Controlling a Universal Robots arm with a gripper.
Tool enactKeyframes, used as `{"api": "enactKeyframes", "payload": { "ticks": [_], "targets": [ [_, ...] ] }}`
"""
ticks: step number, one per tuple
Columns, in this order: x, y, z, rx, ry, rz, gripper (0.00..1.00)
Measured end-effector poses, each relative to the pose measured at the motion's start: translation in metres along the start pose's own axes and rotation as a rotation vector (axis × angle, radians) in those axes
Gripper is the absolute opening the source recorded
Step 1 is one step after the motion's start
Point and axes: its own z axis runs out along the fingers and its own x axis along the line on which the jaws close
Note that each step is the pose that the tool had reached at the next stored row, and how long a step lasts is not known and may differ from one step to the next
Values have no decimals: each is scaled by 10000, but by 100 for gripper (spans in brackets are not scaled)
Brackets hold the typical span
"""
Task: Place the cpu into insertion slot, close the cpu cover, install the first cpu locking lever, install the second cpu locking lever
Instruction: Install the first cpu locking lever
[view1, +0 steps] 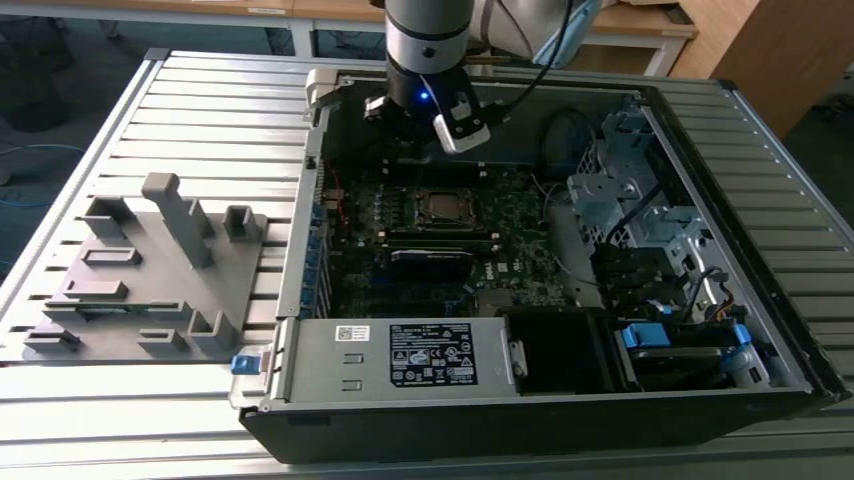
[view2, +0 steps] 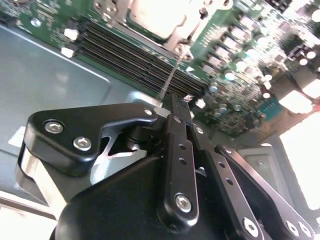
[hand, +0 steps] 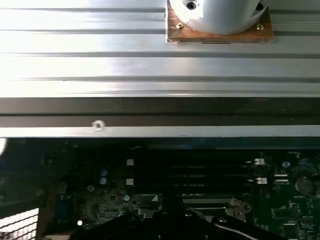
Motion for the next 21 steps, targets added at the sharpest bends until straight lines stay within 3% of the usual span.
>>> {"api": "enactKeyframes", "payload": {
  "ticks": [4,9,21],
  "targets": [
    [-80,-1,9,0,2,-2,10],
    [-81,-1,14,-4,-1,-1,10],
    [-99,-57,149,-56,-20,-6,10]
  ]
}}
